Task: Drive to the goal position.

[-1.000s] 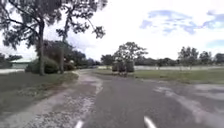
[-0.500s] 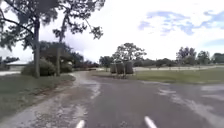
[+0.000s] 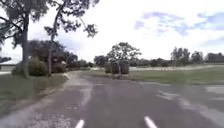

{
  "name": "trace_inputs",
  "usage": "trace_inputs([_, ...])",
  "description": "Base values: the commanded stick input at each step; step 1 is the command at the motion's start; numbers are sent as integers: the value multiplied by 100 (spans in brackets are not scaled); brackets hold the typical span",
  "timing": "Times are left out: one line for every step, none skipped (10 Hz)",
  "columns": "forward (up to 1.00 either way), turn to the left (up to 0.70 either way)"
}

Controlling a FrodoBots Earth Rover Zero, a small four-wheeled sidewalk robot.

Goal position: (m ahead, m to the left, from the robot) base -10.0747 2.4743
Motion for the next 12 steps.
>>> trace_inputs([70, 0])
trace_inputs([70, 0])
trace_inputs([70, 0])
trace_inputs([70, 0])
trace_inputs([70, 0])
trace_inputs([70, 0])
trace_inputs([70, 0])
trace_inputs([70, 0])
trace_inputs([70, 0])
trace_inputs([70, 0])
trace_inputs([70, 0])
trace_inputs([70, 0])
